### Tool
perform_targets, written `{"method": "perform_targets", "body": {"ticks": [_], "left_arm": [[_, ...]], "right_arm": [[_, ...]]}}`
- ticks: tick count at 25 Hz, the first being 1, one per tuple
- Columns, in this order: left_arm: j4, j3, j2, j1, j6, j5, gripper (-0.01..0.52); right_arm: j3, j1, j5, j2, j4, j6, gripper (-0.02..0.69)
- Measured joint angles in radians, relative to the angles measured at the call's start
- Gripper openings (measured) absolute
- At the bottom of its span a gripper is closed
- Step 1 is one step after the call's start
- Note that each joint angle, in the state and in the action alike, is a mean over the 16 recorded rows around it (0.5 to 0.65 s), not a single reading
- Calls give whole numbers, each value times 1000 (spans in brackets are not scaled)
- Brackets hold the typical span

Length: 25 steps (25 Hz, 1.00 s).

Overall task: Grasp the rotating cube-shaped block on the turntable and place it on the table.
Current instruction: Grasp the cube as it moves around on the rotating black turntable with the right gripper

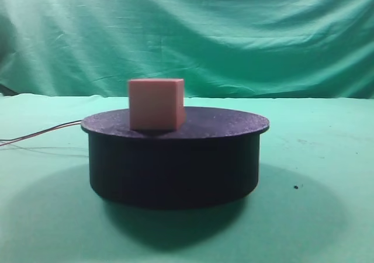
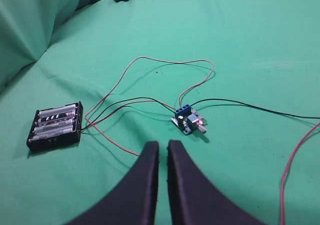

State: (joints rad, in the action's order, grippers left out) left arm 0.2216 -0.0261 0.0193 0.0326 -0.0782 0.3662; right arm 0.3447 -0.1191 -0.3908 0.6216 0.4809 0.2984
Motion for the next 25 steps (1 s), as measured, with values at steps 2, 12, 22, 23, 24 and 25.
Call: {"method": "perform_targets", "body": {"ticks": [2, 12, 22, 23, 24, 25], "left_arm": [[0, 0, 0, 0, 0, 0, 0], [0, 0, 0, 0, 0, 0, 0], [0, 0, 0, 0, 0, 0, 0], [0, 0, 0, 0, 0, 0, 0], [0, 0, 0, 0, 0, 0, 0], [0, 0, 0, 0, 0, 0, 0]], "right_arm": [[48, -12, -68, 90, -11, 16, 0], [321, -262, -282, 499, -111, -8, 3], [526, -566, -299, 731, -199, -91, 263], [540, -580, -299, 752, -204, -94, 302], [551, -590, -299, 773, -206, -96, 341], [561, -598, -297, 793, -207, -97, 381]]}}
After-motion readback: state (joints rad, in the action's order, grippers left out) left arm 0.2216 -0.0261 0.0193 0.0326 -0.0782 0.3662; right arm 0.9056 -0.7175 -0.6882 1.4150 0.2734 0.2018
